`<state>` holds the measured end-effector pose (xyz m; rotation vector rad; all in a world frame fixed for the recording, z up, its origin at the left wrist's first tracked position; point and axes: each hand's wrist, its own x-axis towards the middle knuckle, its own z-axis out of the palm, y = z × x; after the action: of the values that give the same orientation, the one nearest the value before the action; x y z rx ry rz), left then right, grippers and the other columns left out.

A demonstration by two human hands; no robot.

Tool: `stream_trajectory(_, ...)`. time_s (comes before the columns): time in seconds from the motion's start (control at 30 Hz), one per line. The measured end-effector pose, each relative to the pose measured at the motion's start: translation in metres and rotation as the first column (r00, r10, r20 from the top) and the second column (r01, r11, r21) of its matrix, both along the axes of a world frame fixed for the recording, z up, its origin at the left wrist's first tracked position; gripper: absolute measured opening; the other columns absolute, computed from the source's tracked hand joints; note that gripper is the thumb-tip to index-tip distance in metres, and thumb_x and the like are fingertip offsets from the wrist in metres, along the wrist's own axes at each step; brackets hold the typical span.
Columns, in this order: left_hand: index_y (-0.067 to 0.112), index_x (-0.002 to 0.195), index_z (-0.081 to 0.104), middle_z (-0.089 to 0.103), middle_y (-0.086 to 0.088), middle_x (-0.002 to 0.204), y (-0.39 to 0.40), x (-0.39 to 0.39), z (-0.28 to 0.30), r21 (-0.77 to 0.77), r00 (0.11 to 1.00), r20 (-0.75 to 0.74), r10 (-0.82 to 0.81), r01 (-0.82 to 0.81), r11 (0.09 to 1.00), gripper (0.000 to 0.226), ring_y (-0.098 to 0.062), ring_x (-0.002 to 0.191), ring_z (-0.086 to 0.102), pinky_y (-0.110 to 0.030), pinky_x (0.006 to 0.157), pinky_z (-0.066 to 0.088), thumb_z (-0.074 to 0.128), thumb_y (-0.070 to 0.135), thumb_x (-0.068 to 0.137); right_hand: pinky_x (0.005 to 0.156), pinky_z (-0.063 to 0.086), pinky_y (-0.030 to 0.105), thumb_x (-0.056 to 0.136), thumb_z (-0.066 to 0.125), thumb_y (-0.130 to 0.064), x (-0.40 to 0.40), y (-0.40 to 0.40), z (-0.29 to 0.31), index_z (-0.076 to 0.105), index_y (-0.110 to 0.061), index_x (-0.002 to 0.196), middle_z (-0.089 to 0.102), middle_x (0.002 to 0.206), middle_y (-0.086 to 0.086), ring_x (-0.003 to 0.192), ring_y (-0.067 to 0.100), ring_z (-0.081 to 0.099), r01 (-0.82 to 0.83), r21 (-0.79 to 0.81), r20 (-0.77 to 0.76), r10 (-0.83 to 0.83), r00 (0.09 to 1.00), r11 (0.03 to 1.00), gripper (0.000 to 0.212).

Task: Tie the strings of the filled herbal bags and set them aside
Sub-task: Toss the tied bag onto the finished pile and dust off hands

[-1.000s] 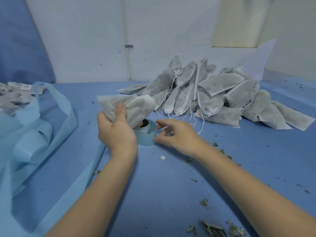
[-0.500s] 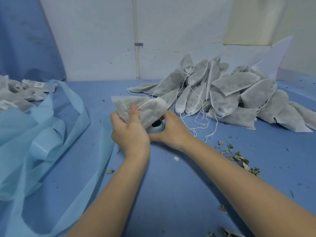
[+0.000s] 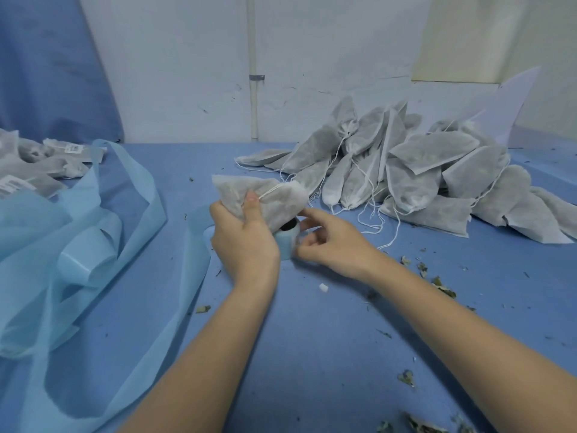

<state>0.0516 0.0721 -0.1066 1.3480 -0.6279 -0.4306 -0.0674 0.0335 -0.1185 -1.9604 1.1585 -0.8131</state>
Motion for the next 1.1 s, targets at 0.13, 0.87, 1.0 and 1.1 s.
stream_trajectory(0.13, 0.015, 0.094, 0.045, 0.046, 0.015, 0.074, 0.0, -0.001, -0.001, -0.029, 1.0, 0.004, -0.011, 0.011, 1.0, 0.021, -0.019, 0.079, 0.046, -0.023, 0.054, 0.025, 0.052, 0.034, 0.094, 0.064, 0.036, 0.018, 0.071, 0.084, -0.03, 0.001, -0.001, -0.001, 0.061, -0.031, 0.12, 0.054, 0.087, -0.011, 0.055, 0.003, 0.043, 0.035, -0.113, -0.07, -0.043, 0.997, 0.993, 0.054)
stream_trajectory(0.87, 0.007, 0.091, 0.042, 0.042, 0.01, 0.072, -0.005, 0.005, -0.004, 0.013, 1.0, -0.024, 0.016, -0.016, 1.0, 0.028, -0.02, 0.076, 0.041, -0.021, 0.055, 0.023, 0.049, 0.034, 0.096, 0.065, 0.039, 0.001, 0.071, 0.081, -0.011, 0.016, 0.008, -0.01, 0.075, -0.016, 0.103, 0.068, 0.076, -0.008, 0.061, -0.013, 0.057, 0.268, -0.056, 0.181, -0.254, 0.95, 0.962, 0.033)
stream_trajectory(1.0, 0.006, 0.089, 0.042, 0.042, 0.01, 0.072, -0.007, 0.006, -0.005, 0.013, 0.999, -0.05, 0.018, -0.017, 1.0, 0.029, -0.013, 0.066, 0.039, -0.019, 0.056, 0.025, 0.049, 0.034, 0.096, 0.064, 0.042, 0.002, 0.068, 0.082, -0.007, 0.017, 0.01, -0.012, 0.076, -0.013, 0.096, 0.073, 0.081, -0.004, 0.062, -0.015, 0.059, 0.294, -0.025, 0.256, -0.278, 0.926, 0.956, 0.029)
stream_trajectory(1.1, 0.006, 0.089, 0.042, 0.042, 0.01, 0.072, -0.007, 0.005, -0.005, 0.015, 0.999, -0.05, 0.014, -0.013, 1.0, 0.03, -0.011, 0.065, 0.039, -0.02, 0.055, 0.025, 0.049, 0.034, 0.096, 0.064, 0.043, 0.003, 0.068, 0.082, -0.006, 0.017, 0.012, -0.012, 0.077, -0.012, 0.094, 0.075, 0.082, -0.002, 0.062, -0.013, 0.06, 0.31, -0.022, 0.275, -0.292, 0.916, 0.951, 0.027)
